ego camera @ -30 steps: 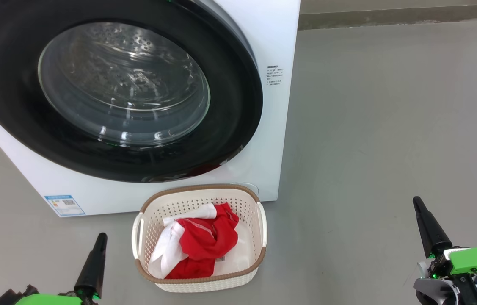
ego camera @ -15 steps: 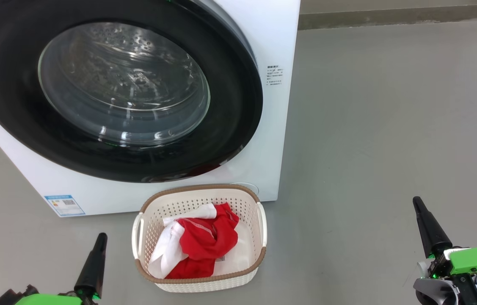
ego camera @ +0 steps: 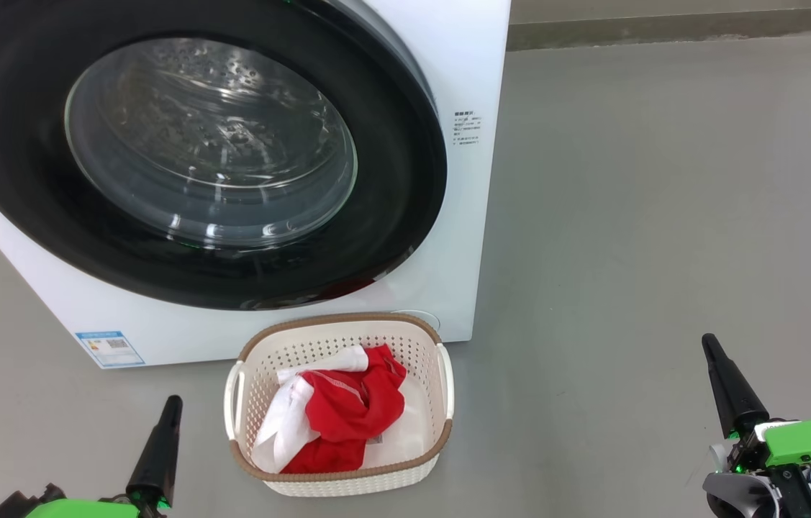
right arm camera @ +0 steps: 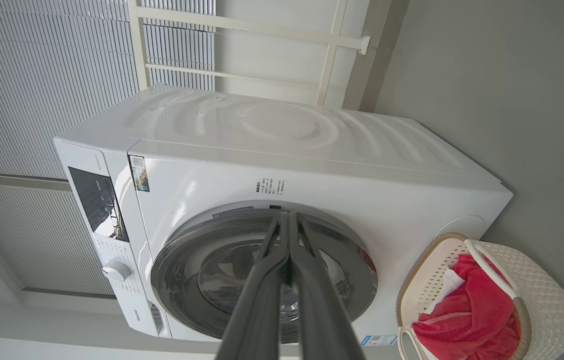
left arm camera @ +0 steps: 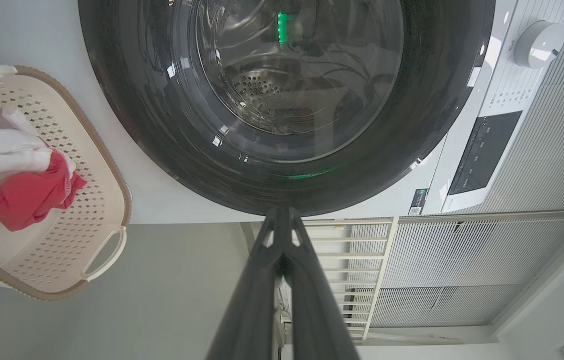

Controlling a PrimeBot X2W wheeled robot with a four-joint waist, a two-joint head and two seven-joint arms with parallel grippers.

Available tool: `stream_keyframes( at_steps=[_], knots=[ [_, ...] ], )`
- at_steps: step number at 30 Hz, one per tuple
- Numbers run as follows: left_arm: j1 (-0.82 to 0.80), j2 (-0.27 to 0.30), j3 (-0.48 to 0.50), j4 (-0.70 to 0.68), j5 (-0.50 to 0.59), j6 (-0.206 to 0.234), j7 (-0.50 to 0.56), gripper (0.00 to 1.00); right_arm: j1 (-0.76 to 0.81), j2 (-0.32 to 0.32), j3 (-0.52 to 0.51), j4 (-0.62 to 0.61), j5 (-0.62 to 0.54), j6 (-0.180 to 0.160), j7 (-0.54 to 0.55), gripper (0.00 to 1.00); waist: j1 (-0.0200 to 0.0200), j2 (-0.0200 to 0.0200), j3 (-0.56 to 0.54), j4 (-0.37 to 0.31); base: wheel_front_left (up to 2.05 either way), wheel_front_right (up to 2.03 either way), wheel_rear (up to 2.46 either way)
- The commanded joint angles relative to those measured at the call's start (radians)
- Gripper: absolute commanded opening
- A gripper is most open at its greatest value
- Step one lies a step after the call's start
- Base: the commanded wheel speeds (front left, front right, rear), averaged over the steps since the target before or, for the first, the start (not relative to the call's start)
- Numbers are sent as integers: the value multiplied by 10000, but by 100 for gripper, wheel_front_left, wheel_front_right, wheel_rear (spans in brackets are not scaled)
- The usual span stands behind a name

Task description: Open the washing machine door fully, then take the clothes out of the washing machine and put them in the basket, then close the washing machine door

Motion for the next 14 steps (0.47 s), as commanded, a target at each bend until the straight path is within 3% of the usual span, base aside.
stream_keyframes(
  at_steps=[1,14],
  knots=[
    [-407,99,346,-204,-69,-71,47,0,-427,-54,136,-243,-3,6,46,0,0,0,0,0,0,0,0],
    [-407,99,346,-204,-70,-71,47,0,-427,-50,131,-243,-7,6,50,0,0,0,0,0,0,0,0]
  ],
)
